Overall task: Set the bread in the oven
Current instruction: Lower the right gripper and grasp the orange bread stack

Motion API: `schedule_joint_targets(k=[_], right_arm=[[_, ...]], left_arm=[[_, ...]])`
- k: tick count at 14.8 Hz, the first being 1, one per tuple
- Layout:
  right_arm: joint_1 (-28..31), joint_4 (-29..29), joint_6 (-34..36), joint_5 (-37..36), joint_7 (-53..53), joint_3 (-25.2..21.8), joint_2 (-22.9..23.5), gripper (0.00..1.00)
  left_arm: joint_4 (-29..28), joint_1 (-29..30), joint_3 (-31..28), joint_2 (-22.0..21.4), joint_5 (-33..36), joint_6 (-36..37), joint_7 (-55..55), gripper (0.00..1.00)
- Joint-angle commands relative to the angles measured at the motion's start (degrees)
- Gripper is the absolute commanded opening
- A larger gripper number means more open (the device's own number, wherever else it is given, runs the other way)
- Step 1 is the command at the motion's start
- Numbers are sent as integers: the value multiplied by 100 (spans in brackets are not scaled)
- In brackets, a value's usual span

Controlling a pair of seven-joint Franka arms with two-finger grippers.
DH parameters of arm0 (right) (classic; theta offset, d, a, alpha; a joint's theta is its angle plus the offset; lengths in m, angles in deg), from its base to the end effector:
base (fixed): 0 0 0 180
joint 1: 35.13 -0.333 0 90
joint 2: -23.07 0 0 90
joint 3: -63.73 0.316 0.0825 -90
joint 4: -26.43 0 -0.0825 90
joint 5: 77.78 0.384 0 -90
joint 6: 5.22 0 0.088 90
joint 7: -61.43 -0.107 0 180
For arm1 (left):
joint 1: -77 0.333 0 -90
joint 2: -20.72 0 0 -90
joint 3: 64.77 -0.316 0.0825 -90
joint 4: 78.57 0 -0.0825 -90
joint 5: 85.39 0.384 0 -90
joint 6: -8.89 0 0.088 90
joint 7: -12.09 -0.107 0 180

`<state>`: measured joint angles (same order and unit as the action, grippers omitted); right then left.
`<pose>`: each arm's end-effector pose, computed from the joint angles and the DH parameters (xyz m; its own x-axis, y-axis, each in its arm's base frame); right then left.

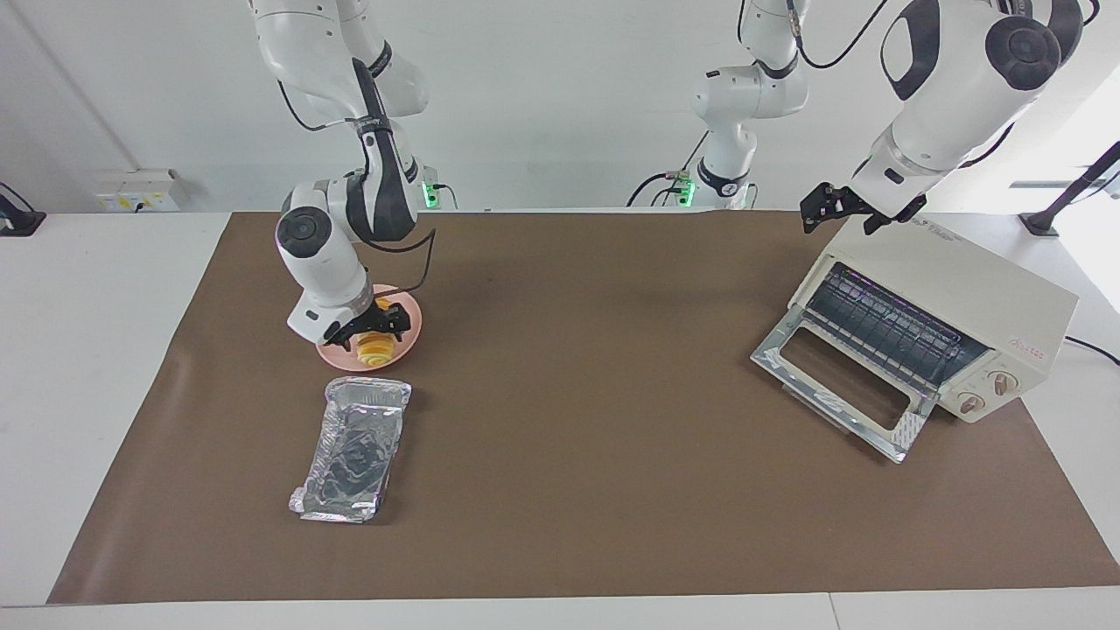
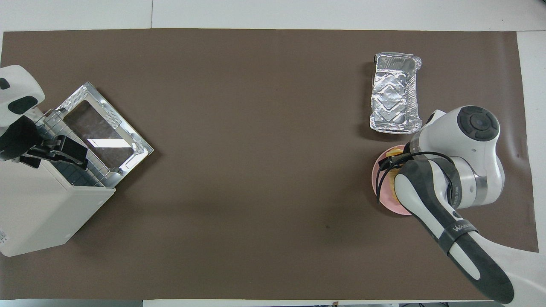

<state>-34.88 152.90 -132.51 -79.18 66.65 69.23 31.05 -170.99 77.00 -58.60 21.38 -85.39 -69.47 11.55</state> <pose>0.5293 0.0477 0.3077 0.9727 0.1963 -0.1238 0.1969 -0.9804 -0.0071 0.5289 -0.0569 0.5840 0.9605 -0.1136 -0.2540 -0.1165 -0.9932 0.0036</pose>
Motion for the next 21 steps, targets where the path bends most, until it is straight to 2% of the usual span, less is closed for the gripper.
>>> schedule_joint_targets(k=[1,6,7,8,11,12,17,18,21], right_arm=[[1,325,-181,26,154,13,-218,100],[10,360,-428,26,57,13,-209,100],[10,369,-428,26,57,13,-200,94],[19,369,-428,26,57,13,-200,82],[19,378,-402,26,40,13,-209,4],[19,369,-375,26,13,13,-209,0],[10,238,-148,26,-198,13,-226,0],[10,72,114,26,-189,13,-287,0],[19,-1050,1475,26,-171,13,-227,0]], left_arm=[[-145,87,68,-145,52,-39,-8,100],[-145,87,68,-145,52,-39,-8,100],[-145,87,68,-145,52,-39,-8,100],[-145,87,68,-145,44,-39,-8,100],[-145,87,68,-145,52,-39,-8,100],[-145,87,68,-145,52,-39,-8,100],[-145,87,68,-145,52,-39,-8,100],[-145,87,68,-145,52,-48,-8,100],[-145,87,68,-145,44,-48,-8,100]])
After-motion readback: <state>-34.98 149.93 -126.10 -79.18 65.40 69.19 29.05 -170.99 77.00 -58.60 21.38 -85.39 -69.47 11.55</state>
